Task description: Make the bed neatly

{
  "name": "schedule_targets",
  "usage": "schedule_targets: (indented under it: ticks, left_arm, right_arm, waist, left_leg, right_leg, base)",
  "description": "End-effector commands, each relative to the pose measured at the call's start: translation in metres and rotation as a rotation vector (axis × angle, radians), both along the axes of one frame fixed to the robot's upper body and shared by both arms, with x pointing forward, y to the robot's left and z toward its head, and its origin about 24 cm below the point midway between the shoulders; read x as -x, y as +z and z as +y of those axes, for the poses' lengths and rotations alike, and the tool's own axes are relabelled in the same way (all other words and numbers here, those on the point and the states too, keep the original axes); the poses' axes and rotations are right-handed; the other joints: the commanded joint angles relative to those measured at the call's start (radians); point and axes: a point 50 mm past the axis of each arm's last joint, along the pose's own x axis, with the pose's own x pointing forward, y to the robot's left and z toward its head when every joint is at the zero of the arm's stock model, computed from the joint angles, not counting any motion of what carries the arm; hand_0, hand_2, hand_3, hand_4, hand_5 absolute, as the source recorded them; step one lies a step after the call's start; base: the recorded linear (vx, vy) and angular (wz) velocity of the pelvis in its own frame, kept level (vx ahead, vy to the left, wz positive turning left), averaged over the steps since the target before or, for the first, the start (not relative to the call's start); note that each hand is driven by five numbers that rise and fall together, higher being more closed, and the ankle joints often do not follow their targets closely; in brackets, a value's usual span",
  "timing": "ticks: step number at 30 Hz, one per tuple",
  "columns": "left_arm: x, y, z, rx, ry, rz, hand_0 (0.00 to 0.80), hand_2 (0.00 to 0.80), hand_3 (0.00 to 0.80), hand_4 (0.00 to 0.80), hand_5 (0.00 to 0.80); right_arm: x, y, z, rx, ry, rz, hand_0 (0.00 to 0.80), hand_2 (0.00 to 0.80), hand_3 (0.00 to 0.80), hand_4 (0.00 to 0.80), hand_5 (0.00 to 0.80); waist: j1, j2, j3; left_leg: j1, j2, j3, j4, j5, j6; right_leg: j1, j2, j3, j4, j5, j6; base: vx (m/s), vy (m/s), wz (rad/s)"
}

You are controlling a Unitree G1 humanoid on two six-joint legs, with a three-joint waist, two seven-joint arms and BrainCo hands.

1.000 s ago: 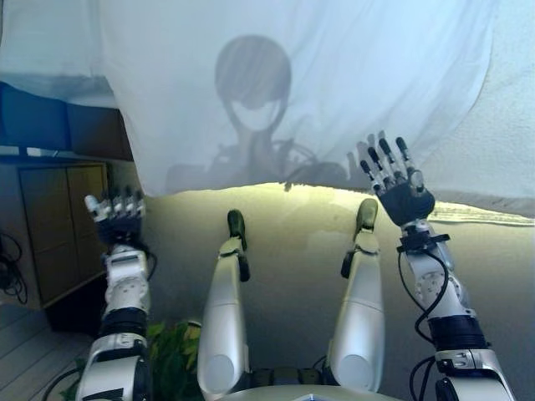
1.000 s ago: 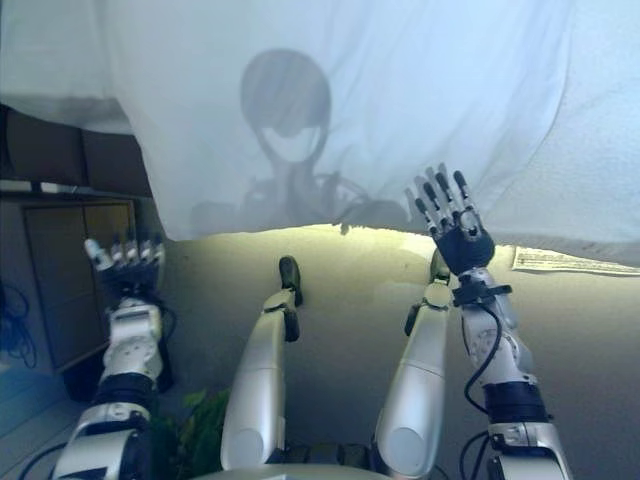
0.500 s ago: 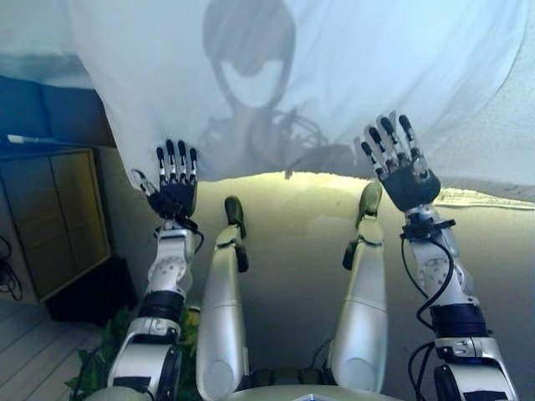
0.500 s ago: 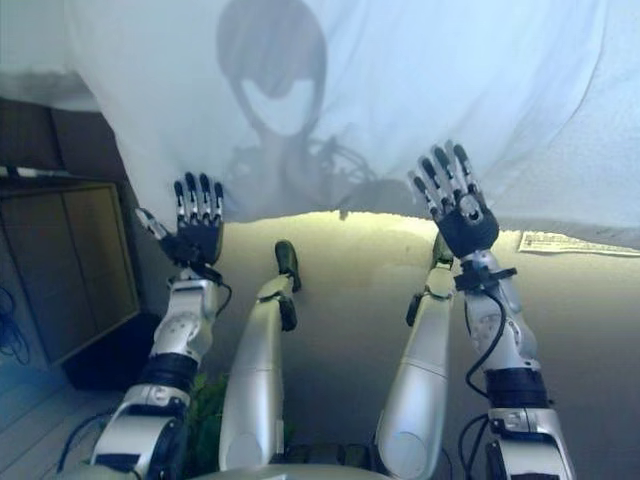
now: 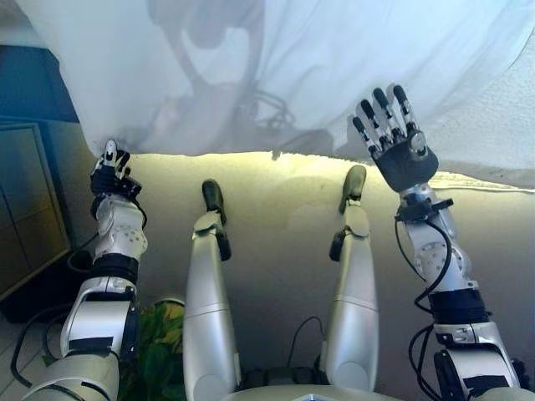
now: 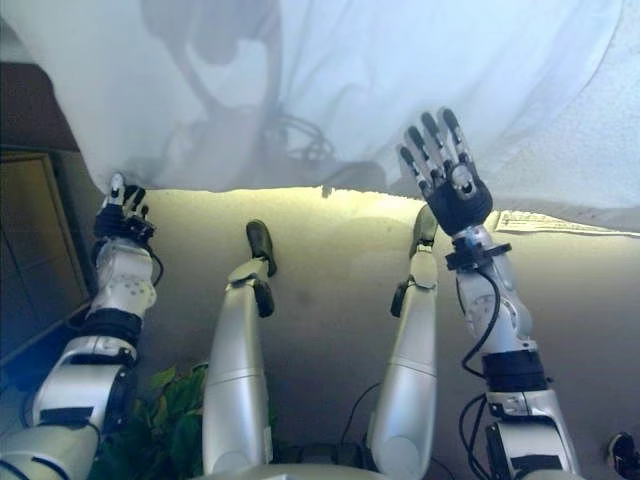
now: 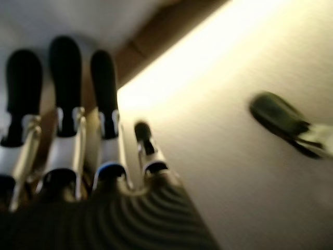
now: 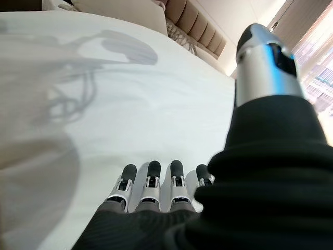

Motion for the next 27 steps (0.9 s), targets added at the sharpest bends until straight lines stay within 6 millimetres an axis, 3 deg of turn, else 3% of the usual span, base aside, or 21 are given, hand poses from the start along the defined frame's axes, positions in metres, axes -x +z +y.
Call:
schedule_targets:
  ticks: [1,4,5,6,9,13,17,19,23,27]
  left_arm:
    - [0.018,0.003,0.041,0.147,0.127,0.015,0.000,0.000,0.000,0.000,0.000]
    - [0.031,-0.017,0.045,0.297,0.165,0.076,0.000,0.000,0.000,0.000,0.000]
    - [0.035,-0.023,0.045,0.336,0.172,0.088,0.000,0.000,0.000,0.000,0.000]
    - [0.042,-0.033,0.045,0.393,0.193,0.121,0.000,0.000,0.000,0.000,0.000]
    - [0.056,-0.048,0.048,0.464,0.227,0.186,0.000,0.000,0.000,0.000,0.000]
    - [0.071,-0.055,0.058,0.430,0.275,0.242,0.000,0.000,0.000,0.000,0.000]
    - [0.094,-0.052,0.082,0.405,0.347,0.264,0.000,0.000,0.000,0.000,0.000]
    - [0.100,-0.051,0.090,0.393,0.372,0.198,0.000,0.000,0.000,0.000,0.000]
    - [0.097,-0.042,0.093,0.378,0.373,-0.033,0.000,0.000,0.000,0.000,0.000]
    - [0.090,-0.047,0.064,0.300,0.288,-0.260,0.000,0.000,0.000,0.000,0.000]
  right_arm:
    - [0.012,0.025,-0.010,0.006,-0.005,-0.110,0.000,0.000,0.000,0.000,0.000]
    - [0.012,0.030,-0.013,0.028,-0.010,-0.110,0.000,0.000,0.000,0.000,0.000]
    - [0.013,0.032,-0.013,0.035,-0.011,-0.114,0.000,0.000,0.000,0.000,0.000]
    - [0.013,0.031,-0.014,0.047,-0.014,-0.113,0.000,0.000,0.000,0.000,0.000]
    - [0.015,0.034,-0.018,0.063,-0.021,-0.116,0.000,0.000,0.000,0.000,0.000]
    - [0.018,0.034,-0.024,0.071,-0.032,-0.118,0.000,0.000,0.000,0.000,0.000]
    - [0.024,0.026,-0.028,0.057,-0.029,-0.125,0.000,0.000,0.000,0.000,0.000]
    - [0.028,0.024,-0.026,0.040,-0.022,-0.124,0.000,0.000,0.000,0.000,0.000]
    - [0.036,0.007,-0.021,0.011,-0.029,-0.099,0.000,0.000,0.000,0.000,0.000]
    - [0.044,-0.022,-0.020,-0.030,-0.115,-0.043,0.000,0.000,0.000,0.000,0.000]
  waist:
    - [0.015,-0.009,0.009]
    - [0.009,0.007,0.009]
    - [0.005,0.010,0.009]
    - [0.007,0.019,0.009]
    - [0.009,0.027,0.009]
    - [0.018,0.036,0.009]
    - [0.031,0.035,0.009]
    - [0.031,0.034,0.009]
    - [0.039,0.036,0.009]
    - [0.062,0.033,0.009]
  left_leg:
    - [0.006,-0.037,-0.001,-0.082,0.132,0.005]
    - [0.030,-0.035,0.003,-0.102,0.142,0.000]
    - [0.019,-0.040,0.010,-0.115,0.172,0.005]
    - [0.045,-0.036,0.005,-0.121,0.152,-0.003]
    - [0.059,-0.036,0.006,-0.139,0.168,-0.005]
    - [0.081,-0.031,0.009,-0.161,0.182,-0.006]
    - [0.117,-0.021,0.006,-0.180,0.189,-0.007]
    - [0.130,-0.021,0.012,-0.198,0.215,0.001]
    - [0.203,-0.017,0.016,-0.225,0.210,0.008]
    - [0.313,-0.021,0.012,-0.267,0.195,0.020]
  right_leg:
    - [0.007,0.033,-0.055,0.075,-0.021,-0.085]
    - [0.015,0.028,-0.049,0.064,-0.020,-0.082]
    - [0.000,0.021,-0.053,0.052,0.006,-0.091]
    - [0.019,0.024,-0.045,0.056,-0.019,-0.081]
    - [0.028,0.017,-0.045,0.046,-0.015,-0.080]
    - [0.049,0.012,-0.054,0.036,-0.020,-0.078]
    - [0.095,0.004,-0.074,0.020,-0.020,-0.074]
    - [0.108,-0.003,-0.088,0.004,0.005,-0.081]
    - [0.177,-0.014,-0.104,-0.019,0.002,-0.078]
    - [0.291,-0.025,-0.134,-0.057,-0.002,-0.073]
  base:
    - [-0.008,0.066,-0.02]
    - [-0.038,0.094,-0.06]
    - [-0.016,0.105,-0.08]
    - [-0.027,0.088,-0.09]
    - [-0.003,0.051,-0.09]
    - [-0.021,-0.001,0.01]
    - [-0.023,-0.065,0.02]
    - [-0.096,-0.075,0.04]
    - [-0.027,-0.133,0.05]
    - [-0.017,-0.224,0.10]
